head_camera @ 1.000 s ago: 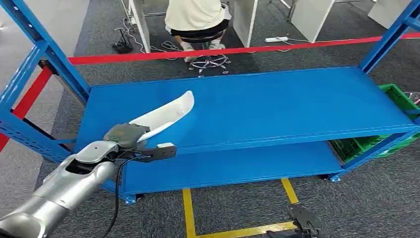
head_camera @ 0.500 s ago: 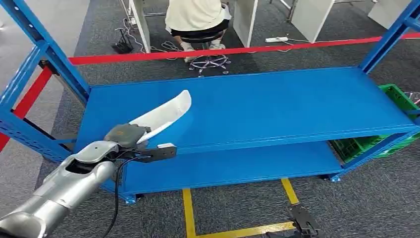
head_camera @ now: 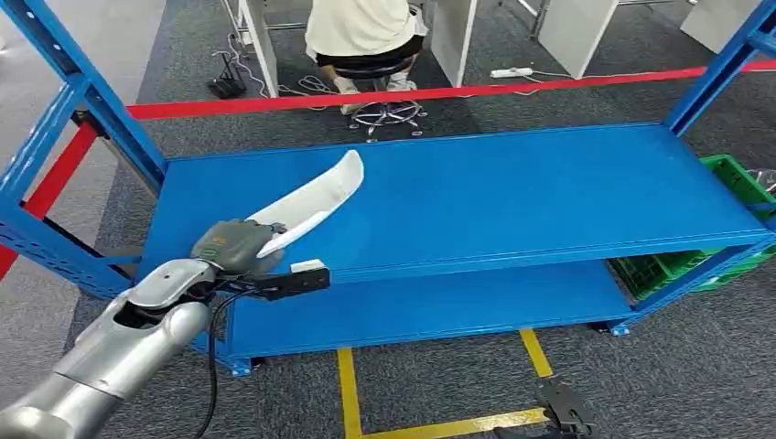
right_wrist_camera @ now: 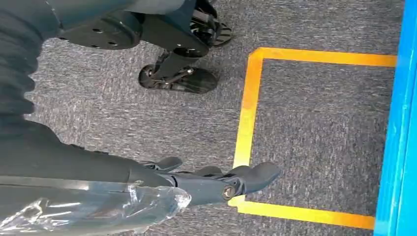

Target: Take the parts from the cabinet and place them on the table.

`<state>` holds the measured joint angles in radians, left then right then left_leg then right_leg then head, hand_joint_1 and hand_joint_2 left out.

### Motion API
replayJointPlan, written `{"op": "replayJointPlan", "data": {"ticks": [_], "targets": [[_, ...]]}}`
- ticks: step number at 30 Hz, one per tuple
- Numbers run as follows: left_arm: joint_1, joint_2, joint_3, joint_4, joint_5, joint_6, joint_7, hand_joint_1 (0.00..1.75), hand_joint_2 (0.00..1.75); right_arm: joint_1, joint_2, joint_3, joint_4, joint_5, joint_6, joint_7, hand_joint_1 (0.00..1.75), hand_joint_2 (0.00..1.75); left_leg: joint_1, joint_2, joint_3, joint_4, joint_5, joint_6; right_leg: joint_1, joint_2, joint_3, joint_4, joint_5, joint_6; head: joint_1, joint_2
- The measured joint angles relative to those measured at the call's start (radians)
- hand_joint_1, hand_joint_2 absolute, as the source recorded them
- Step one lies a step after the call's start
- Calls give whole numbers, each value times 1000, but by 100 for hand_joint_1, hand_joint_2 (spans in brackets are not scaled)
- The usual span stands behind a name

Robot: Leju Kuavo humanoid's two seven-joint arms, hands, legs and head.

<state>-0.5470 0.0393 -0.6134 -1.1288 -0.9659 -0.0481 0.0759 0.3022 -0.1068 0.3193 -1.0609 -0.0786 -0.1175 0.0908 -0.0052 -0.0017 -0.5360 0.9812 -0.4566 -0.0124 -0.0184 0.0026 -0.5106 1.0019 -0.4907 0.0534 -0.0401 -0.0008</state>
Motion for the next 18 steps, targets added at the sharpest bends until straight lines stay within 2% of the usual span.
{"op": "replayJointPlan", "data": {"ticks": [3, 4, 5, 6, 7, 8, 9, 11, 12, 13, 14, 15, 16, 17, 18], "targets": [[41, 10, 16, -61, 54, 37, -47, 175, 175, 10, 0, -7, -6, -33, -22, -52, 0, 175, 0, 0, 0, 0, 0, 0, 0, 0, 0, 0, 0, 0, 0, 0], [66, 19, 21, -104, 69, 51, -62, 175, 175, 16, 0, -14, -13, -47, -29, -79, 0, 175, -3, 0, -2, 3, -5, 1, -6, 1, 1, -8, 2, 3, 0, 0], [97, 32, 28, -149, 69, 70, -73, 175, 175, 24, 1, -22, -23, -57, -35, -107, 0, 175, -7, 0, -2, 3, 2, 14, -9, 2, 4, -14, 12, 17, 0, 0], [127, 43, 33, -200, 63, 94, -82, 175, 175, 32, 1, -32, -37, -62, -37, -129, 0, 175, -9, 0, 4, -14, 14, 27, -8, 4, 10, -27, 19, 24, -2, 0], [168, 57, 40, -271, 48, 126, -92, 175, 175, 46, 0, -47, -66, -72, -37, -163, 0, 175, 8, 4, 31, -63, 31, 34, -8, 6, 4, -30, 7, 21, 0, 0], [202, 74, 48, -329, 38, 158, -100, 175, 175, 59, 0, -60, -90, -77, -32, -188, 0, 175, 6, 9, 39, -78, 41, 41, -1, 3, -5, -6, -16, 20, 1, 0], [230, 85, 55, -386, 29, 181, -105, 175, 175, 68, 0, -75, -115, -77, -27, -196, 0, 175, 8, 10, 39, -80, 43, 41, 0, 5, -30, 52, -47, 22, 2, 0], [282, 103, 62, -462, 20, 187, -106, 175, 175, 82, 0, -104, -147, -77, -20, -198, 0, 175, 10, 11, 36, -76, 40, 40, -7, 4, -110, 223, -113, 32, 8, 0], [302, 112, 62, -485, 20, 187, -107, 175, 175, 87, 0, -112, -159, -76, -18, -197, 0, 175, 12, 10, 35, -74, 38, 37, -9, 4, -136, 269, -118, 38, 7, 0], [320, 117, 64, -507, 19, 187, -107, 175, 175, 91, 0, -121, -169, -74, -15, -197, 0, 175, 17, 9, 35, -71, 35, 32, -13, 4, -138, 264, -94, 45, 8, 0], [331, 123, 66, -523, 19, 187, -107, 175, 175, 95, 0, -127, -177, -72, -14, -197, 0, 175, 23, 7, 35, -64, 31, 25, -18, 3, -119, 216, -51, 53, 7, 0], [337, 126, 68, -535, 18, 187, -107, 175, 175, 97, 0, -133, -184, -69, -13, -197, 0, 175, 32, 6, 34, -53, 25, 14, -25, 1, -82, 135, 1, 63, 8, 0], [339, 129, 71, -545, 18, 187, -107, 175, 175, 99, 0, -139, -190, -67, -13, -197, 0, 175, 42, 3, 29, -34, 15, -1, -35, -4, -37, 39, 46, 79, 8, 0], [341, 133, 75, -556, 18, 187, -107, 175, 175, 96, 5, -141, -191, -66, -11, -197, 0, 175, 36, 0, 17, -19, 8, -15, -26, -1, -24, 22, 6, 100, 16, 0], [342, 134, 77, -567, 18, 187, -107, 175, 175, 97, 7, -144, -198, -64, -10, -198, 0, 175, 33, -1, 4, 3, 3, -24, -26, 11, -28, 41, 24, 71, 30, 0]]}}
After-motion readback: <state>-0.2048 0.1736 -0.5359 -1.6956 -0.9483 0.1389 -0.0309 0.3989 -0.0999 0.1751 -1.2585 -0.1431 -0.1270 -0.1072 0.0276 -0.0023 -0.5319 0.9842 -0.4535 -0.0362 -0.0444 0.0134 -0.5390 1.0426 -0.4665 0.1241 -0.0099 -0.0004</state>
